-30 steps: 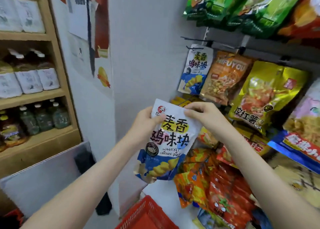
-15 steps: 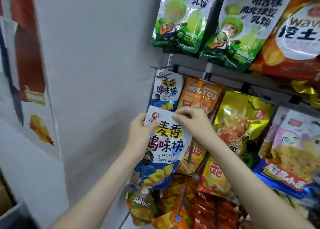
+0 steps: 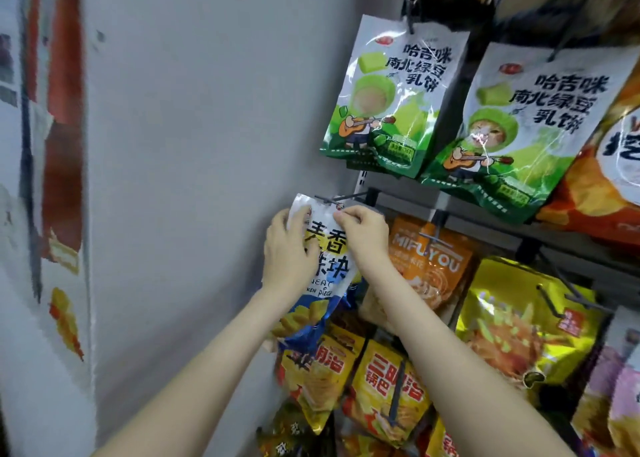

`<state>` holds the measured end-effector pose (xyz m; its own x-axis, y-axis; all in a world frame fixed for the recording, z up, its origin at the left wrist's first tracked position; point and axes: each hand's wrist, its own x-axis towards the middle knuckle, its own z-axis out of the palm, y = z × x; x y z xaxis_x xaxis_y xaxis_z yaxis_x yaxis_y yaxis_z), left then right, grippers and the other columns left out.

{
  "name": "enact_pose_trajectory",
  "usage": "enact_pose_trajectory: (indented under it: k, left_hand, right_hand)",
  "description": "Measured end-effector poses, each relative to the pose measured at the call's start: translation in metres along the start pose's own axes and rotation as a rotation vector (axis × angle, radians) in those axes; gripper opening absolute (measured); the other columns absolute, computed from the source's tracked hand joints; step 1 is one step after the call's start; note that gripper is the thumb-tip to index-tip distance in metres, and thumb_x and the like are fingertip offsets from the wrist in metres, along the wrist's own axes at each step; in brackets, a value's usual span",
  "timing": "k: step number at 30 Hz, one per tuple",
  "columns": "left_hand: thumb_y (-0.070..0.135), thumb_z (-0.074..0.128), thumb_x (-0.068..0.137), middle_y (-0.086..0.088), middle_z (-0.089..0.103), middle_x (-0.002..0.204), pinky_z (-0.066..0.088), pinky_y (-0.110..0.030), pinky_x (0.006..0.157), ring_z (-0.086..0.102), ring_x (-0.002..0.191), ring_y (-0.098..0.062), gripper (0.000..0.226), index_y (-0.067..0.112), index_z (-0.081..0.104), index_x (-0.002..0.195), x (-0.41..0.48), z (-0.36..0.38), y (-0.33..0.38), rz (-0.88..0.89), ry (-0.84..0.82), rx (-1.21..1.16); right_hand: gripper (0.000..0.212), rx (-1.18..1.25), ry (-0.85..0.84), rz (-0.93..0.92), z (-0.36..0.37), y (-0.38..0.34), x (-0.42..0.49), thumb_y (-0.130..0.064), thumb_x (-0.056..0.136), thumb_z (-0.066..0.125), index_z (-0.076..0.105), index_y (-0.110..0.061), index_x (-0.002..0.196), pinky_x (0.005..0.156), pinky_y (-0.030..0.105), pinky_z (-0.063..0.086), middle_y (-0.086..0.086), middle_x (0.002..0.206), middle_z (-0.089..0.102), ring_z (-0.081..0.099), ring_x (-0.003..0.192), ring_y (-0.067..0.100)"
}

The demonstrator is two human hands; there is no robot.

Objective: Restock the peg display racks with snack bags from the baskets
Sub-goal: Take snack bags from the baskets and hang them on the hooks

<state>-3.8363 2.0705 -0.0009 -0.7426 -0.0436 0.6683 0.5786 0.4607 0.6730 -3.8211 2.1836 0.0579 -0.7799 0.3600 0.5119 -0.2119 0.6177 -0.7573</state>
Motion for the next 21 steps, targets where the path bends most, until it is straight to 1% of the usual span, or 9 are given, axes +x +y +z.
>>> enact_pose_trajectory:
  k: [2,4,5,9,11,14,17,19,21]
  left_hand:
    - [0.017,0.054,0.093,-0.018,0.019,0.154,0.023,-0.045,0.115,0.018,0.141,-0.033,0.058,0.019,0.033,0.147,0.005,0.009,-0.013,0.077,-0.107,0.087]
    - [0.023,0.052,0.095,-0.019,0.005,0.158,0.016,-0.044,0.116,0.004,0.144,-0.029,0.062,0.022,0.024,0.150,0.010,0.017,-0.023,0.087,-0.165,0.100]
    - [0.025,0.051,0.096,-0.018,0.002,0.158,0.015,-0.043,0.116,0.002,0.144,-0.028,0.064,0.024,0.021,0.151,0.014,0.021,-0.028,0.089,-0.167,0.099]
    - [0.031,0.051,0.096,-0.014,-0.001,0.158,0.021,-0.045,0.115,0.005,0.144,-0.031,0.068,0.030,0.014,0.153,0.022,0.035,-0.043,0.109,-0.162,0.063]
    - [0.032,0.050,0.096,-0.015,0.000,0.158,0.020,-0.045,0.115,0.002,0.145,-0.027,0.068,0.032,0.013,0.153,0.022,0.043,-0.046,0.127,-0.144,0.041]
    - [0.034,0.046,0.098,-0.018,0.000,0.159,0.014,-0.042,0.116,-0.001,0.147,-0.029,0.065,0.031,0.011,0.153,0.020,0.056,-0.047,0.141,-0.077,0.059]
    - [0.041,0.033,0.099,-0.018,-0.006,0.159,0.000,-0.039,0.115,-0.008,0.147,-0.029,0.065,0.029,-0.001,0.153,0.016,0.070,-0.051,0.171,-0.014,0.122]
    - [0.043,0.024,0.098,-0.014,-0.011,0.158,-0.006,-0.041,0.116,-0.015,0.145,-0.025,0.063,0.029,-0.007,0.151,0.014,0.078,-0.056,0.195,0.013,0.166]
    - [0.038,0.024,0.098,-0.013,-0.007,0.158,-0.004,-0.046,0.117,-0.013,0.145,-0.026,0.061,0.025,-0.003,0.152,0.013,0.084,-0.062,0.221,0.036,0.192]
  right_hand:
    - [0.015,0.015,0.027,0.019,0.009,0.004,0.011,-0.022,0.090,0.064,0.073,-0.011,0.093,0.080,0.032,0.048,0.001,0.089,0.069,0.061,0.089,0.018]
    - [0.018,0.011,0.039,0.025,0.016,0.008,0.020,-0.024,0.090,0.064,0.072,-0.011,0.099,0.083,0.028,0.046,0.000,0.097,0.070,0.062,0.097,0.017]
    - [0.019,0.002,0.034,0.015,0.018,0.009,0.024,-0.023,0.090,0.063,0.072,-0.012,0.101,0.083,0.027,0.045,0.000,0.099,0.070,0.061,0.098,0.016]
    - [0.017,-0.052,0.008,-0.035,0.021,0.011,0.027,-0.022,0.090,0.062,0.073,-0.014,0.101,0.081,0.026,0.044,-0.001,0.096,0.070,0.061,0.094,0.014]
    - [0.016,-0.057,0.015,-0.042,0.020,0.012,0.027,-0.022,0.090,0.061,0.073,-0.016,0.099,0.077,0.025,0.042,-0.002,0.095,0.070,0.061,0.092,0.013]
    - [0.012,-0.075,0.026,-0.062,0.019,0.015,0.026,-0.022,0.090,0.061,0.072,-0.017,0.090,0.072,0.024,0.038,-0.002,0.092,0.070,0.060,0.089,0.014]
    - [0.012,-0.100,0.032,-0.075,0.020,0.017,0.024,-0.023,0.092,0.059,0.066,-0.019,0.082,0.069,0.026,0.038,-0.003,0.088,0.068,0.058,0.083,0.014]
    - [0.014,-0.114,0.037,-0.084,0.021,0.018,0.024,-0.022,0.093,0.057,0.068,-0.016,0.086,0.072,0.029,0.042,-0.002,0.086,0.068,0.058,0.084,0.015]
    - [0.016,-0.123,0.045,-0.087,0.021,0.017,0.024,-0.020,0.094,0.056,0.070,-0.013,0.090,0.078,0.031,0.045,-0.002,0.087,0.068,0.059,0.087,0.016]
